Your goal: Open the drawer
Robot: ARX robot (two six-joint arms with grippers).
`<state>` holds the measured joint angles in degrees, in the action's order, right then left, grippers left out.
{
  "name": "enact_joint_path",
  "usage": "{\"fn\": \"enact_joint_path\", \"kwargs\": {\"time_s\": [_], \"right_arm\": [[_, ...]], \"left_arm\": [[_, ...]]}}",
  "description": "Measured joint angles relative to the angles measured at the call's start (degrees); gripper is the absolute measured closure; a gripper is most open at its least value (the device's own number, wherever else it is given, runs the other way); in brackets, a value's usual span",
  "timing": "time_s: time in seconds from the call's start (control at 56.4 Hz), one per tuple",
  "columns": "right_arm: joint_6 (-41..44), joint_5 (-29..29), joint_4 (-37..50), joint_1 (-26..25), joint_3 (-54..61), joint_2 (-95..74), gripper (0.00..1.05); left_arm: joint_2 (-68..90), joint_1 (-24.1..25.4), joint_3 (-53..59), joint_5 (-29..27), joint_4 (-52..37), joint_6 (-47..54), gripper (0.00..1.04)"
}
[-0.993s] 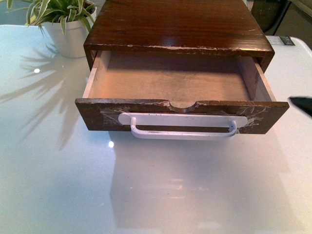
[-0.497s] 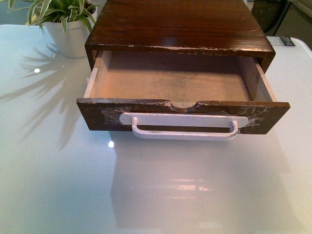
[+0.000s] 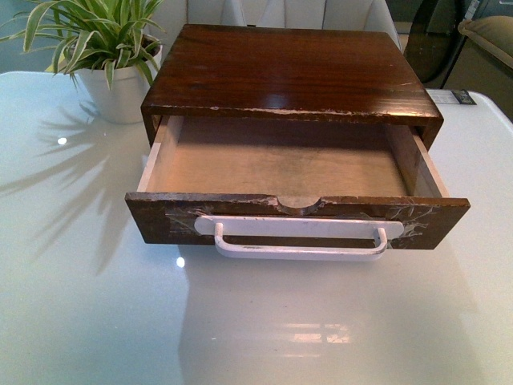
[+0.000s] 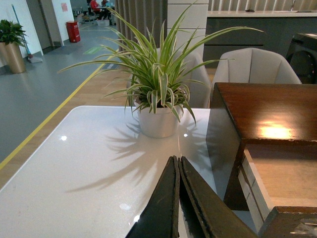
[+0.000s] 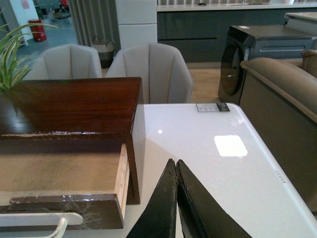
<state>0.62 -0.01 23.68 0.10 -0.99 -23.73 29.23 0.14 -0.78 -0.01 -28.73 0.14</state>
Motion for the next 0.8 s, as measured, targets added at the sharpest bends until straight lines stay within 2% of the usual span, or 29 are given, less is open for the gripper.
{"fn": "enact_joint_path", "kwargs": {"time_s": [0.621,0.692,0.798], "right_arm": [[0.0,0.0,-13.5,0.0,0.0,13.6,1.03],[0.0,0.1,-22.8,0.0,0.0,21.3,1.03],[0.0,0.0,-23.5,0.0,0.0,23.2,1.03]], "left_arm": [[-16.8,0.0,0.0,0.0,16.3,0.0,1.03],[-18.2,0.0,0.0,0.0,17.7,0.0,1.03],[-21.6,0.0,0.0,0.0,21.7,0.0,1.03]]}}
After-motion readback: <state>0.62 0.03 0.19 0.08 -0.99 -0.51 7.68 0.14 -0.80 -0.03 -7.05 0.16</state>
